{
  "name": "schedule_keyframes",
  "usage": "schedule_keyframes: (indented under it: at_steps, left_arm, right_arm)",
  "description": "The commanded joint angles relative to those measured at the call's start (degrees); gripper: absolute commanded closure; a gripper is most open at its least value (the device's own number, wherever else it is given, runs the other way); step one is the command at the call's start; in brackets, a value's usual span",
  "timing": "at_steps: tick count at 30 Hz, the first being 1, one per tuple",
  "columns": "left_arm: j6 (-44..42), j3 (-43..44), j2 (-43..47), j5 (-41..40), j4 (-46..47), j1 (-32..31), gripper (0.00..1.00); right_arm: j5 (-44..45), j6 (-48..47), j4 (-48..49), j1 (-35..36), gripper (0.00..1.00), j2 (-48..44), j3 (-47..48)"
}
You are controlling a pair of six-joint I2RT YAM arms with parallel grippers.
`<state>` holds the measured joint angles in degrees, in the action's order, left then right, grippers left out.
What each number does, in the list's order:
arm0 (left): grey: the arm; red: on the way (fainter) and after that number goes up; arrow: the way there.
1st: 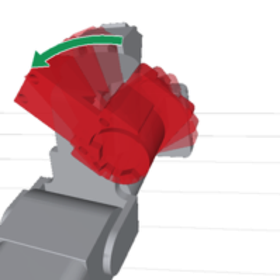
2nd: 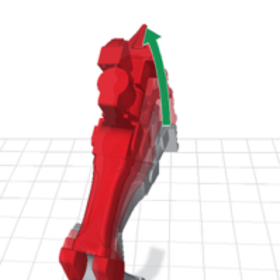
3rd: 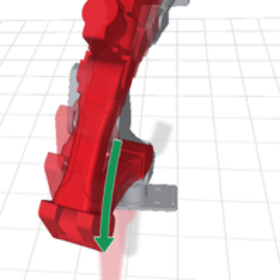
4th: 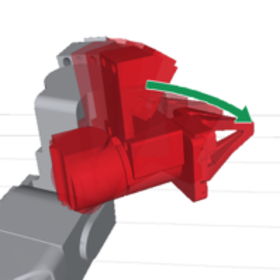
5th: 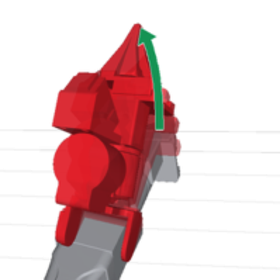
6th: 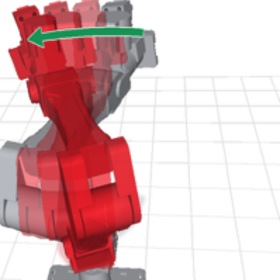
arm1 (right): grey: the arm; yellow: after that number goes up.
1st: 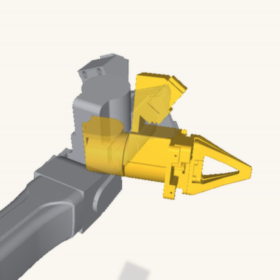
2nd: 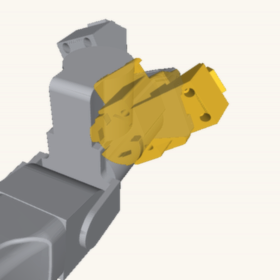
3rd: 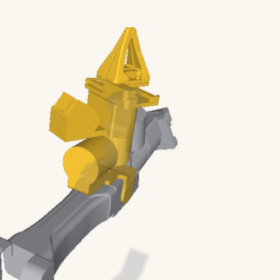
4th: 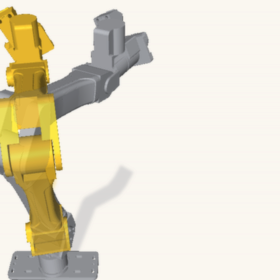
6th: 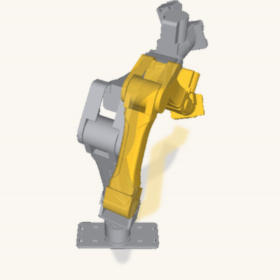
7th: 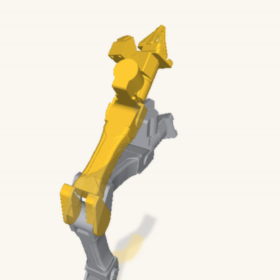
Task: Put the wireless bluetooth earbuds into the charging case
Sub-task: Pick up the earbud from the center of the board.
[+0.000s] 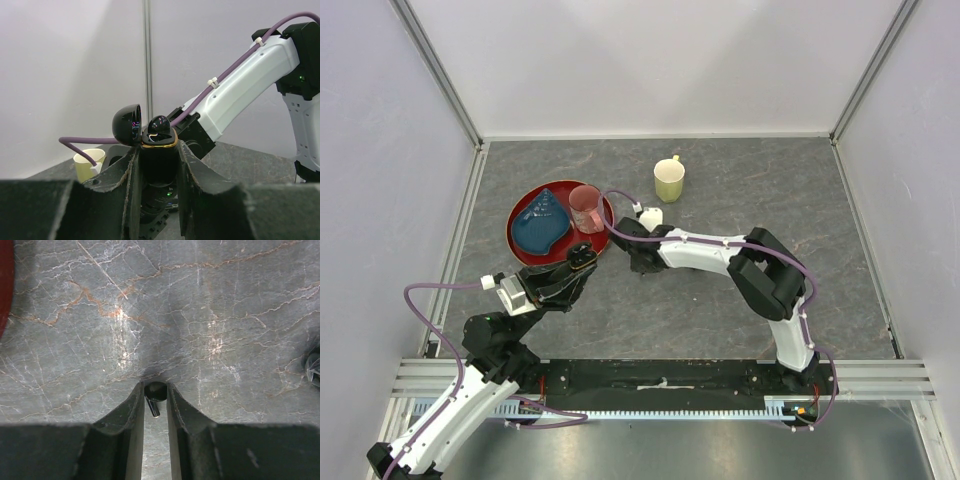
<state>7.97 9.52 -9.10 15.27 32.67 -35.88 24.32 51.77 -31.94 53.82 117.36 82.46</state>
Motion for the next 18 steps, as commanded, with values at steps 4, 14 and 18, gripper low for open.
schedule_keyframes:
  at_steps: [4,14,18]
  left_arm:
    - [-1.4,1.6,-1.3,-0.9,1.2,-0.2,0.98]
    - [-0.6,1.6,-1.5,-0.8,1.3,-0.2,0.98]
    - [-0.3,1.5,-1.7,-0.9,1.3,-0.2,0.98]
  right_arm:
    - [2.1,0.1,9.4,0.1,0.89,-8.2,-8.4]
    - [-5.8,-2.2,0.9,0.1,0.89,-9.3,-12.3]
    - [-8.6,-1.3,1.1,0.2,0.88,-12.4,-16.3]
